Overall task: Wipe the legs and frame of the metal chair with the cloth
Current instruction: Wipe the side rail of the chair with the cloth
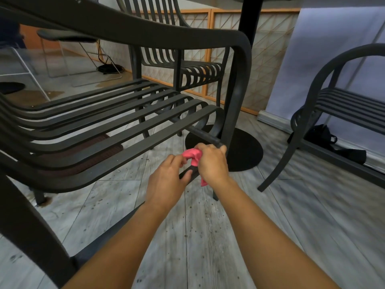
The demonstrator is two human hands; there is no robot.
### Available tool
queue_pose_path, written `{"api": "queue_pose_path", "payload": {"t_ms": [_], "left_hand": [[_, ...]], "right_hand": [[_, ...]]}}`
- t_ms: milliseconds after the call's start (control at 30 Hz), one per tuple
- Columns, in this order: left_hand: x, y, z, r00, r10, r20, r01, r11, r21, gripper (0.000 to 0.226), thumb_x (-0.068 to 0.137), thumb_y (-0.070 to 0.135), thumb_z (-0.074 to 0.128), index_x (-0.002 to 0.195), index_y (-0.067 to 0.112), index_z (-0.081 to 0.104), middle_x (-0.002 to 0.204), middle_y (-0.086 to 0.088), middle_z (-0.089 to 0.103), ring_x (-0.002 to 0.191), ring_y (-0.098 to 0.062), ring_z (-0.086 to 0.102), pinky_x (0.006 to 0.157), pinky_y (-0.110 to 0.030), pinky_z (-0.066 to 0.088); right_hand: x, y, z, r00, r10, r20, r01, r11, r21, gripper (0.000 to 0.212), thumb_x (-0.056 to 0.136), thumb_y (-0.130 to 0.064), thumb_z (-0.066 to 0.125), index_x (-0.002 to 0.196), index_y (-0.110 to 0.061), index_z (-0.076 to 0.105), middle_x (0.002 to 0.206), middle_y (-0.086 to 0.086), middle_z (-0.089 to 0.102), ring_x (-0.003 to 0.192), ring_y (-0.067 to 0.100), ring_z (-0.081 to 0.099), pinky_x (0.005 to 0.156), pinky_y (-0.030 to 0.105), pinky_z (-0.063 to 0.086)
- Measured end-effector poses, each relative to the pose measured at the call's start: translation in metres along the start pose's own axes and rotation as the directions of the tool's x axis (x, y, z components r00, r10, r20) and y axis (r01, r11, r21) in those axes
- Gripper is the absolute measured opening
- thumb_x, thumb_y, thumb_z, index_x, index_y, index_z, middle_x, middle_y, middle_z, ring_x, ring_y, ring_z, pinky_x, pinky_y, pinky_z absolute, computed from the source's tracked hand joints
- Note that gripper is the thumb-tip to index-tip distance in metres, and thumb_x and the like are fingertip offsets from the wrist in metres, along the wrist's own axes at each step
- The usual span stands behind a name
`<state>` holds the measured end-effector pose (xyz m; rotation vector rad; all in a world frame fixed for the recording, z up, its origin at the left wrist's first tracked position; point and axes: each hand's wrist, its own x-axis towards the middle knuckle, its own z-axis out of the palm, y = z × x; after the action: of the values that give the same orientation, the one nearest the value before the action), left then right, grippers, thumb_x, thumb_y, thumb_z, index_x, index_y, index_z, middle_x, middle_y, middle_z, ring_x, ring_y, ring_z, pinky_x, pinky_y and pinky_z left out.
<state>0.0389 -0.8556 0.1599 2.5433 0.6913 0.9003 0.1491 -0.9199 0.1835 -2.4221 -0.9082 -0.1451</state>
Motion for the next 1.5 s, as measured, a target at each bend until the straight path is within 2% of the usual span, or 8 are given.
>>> {"api": "queue_pose_path", "payload": {"t_ms": [233,333,500,700,867,1033,1267,1500], "left_hand": [[-0.011,0.002,-0.006,0.993,-0.081,-0.085,0.071,0.991,-0.117,0.021,0.087,0.025,0.061,0.108,0.024,0.055,0.108,0.010,0.053,0.094,-0.008,0.054,0.066,-0.022,0.041],[-0.016,0.000,-0.013,0.985,-0.127,-0.118,0.104,0.977,-0.186,0.019,0.090,0.024,0.057,0.109,0.022,0.056,0.111,0.008,0.052,0.097,-0.008,0.052,0.071,-0.022,0.039],[-0.020,-0.003,-0.026,0.976,-0.183,-0.118,0.148,0.955,-0.259,0.017,0.091,0.016,0.052,0.105,0.024,0.057,0.113,0.010,0.050,0.105,-0.010,0.051,0.076,-0.023,0.037],[-0.027,-0.006,-0.039,0.968,-0.182,-0.171,0.129,0.950,-0.285,0.021,0.091,0.006,0.048,0.098,0.021,0.060,0.109,0.005,0.055,0.097,-0.009,0.054,0.070,-0.007,0.032],[-0.037,-0.001,-0.046,0.981,-0.136,-0.139,0.093,0.954,-0.284,0.020,0.092,0.006,0.050,0.098,0.021,0.061,0.103,0.009,0.056,0.096,-0.007,0.054,0.074,-0.006,0.034],[-0.052,0.011,-0.047,0.992,-0.006,0.125,0.052,0.928,-0.369,0.017,0.089,0.024,0.059,0.105,0.031,0.063,0.098,0.022,0.056,0.091,0.007,0.055,0.078,-0.013,0.047],[-0.084,0.018,-0.043,0.939,0.038,0.341,0.076,0.946,-0.315,0.088,0.051,0.081,0.049,0.130,0.042,0.044,0.118,0.034,0.038,0.113,0.005,0.041,0.092,-0.018,0.036],[-0.103,0.009,-0.058,0.981,0.048,0.190,0.028,0.924,-0.381,0.054,0.071,0.040,0.075,0.122,0.032,0.057,0.111,0.031,0.052,0.104,0.014,0.050,0.084,-0.003,0.041]], "right_hand": [[-0.022,-0.004,0.003,0.998,-0.055,-0.009,0.055,0.996,0.072,0.035,0.089,-0.013,0.058,0.121,-0.025,0.056,0.122,0.001,0.054,0.106,0.023,0.033,0.076,0.032,0.042],[-0.030,-0.005,0.000,0.999,-0.041,0.010,0.038,0.974,0.223,0.037,0.086,-0.007,0.060,0.120,-0.024,0.059,0.126,-0.001,0.052,0.109,0.024,0.034,0.054,0.021,0.043],[-0.045,0.001,-0.014,0.999,-0.026,-0.019,0.032,0.887,0.461,0.034,0.084,0.011,0.048,0.089,-0.015,0.070,0.114,0.000,0.061,0.107,0.016,0.047,0.072,0.015,0.045],[-0.069,0.018,-0.034,0.989,-0.006,0.149,-0.082,0.810,0.581,0.042,0.076,0.018,0.044,0.059,-0.016,0.063,0.092,-0.001,0.064,0.084,0.005,0.058,0.047,0.006,0.044],[-0.086,0.033,-0.038,0.986,-0.043,0.160,-0.048,0.849,0.526,0.043,0.079,0.016,0.046,0.057,-0.017,0.061,0.090,-0.004,0.065,0.094,0.007,0.059,0.063,0.011,0.048],[-0.101,0.032,-0.043,0.989,-0.103,0.106,0.033,0.851,0.524,0.042,0.082,0.012,0.054,0.057,-0.019,0.066,0.099,-0.011,0.051,0.100,-0.001,0.046,0.077,0.009,0.042],[-0.121,0.016,-0.044,0.999,-0.032,0.035,0.002,0.765,0.644,0.046,0.088,0.006,0.050,0.079,-0.037,0.065,0.101,-0.011,0.053,0.093,0.002,0.054,0.061,0.009,0.048],[-0.137,0.004,-0.044,1.000,-0.013,-0.001,0.011,0.811,0.586,0.026,0.084,-0.003,0.063,0.080,-0.029,0.063,0.093,-0.010,0.060,0.085,0.000,0.057,0.069,0.005,0.044]]}}
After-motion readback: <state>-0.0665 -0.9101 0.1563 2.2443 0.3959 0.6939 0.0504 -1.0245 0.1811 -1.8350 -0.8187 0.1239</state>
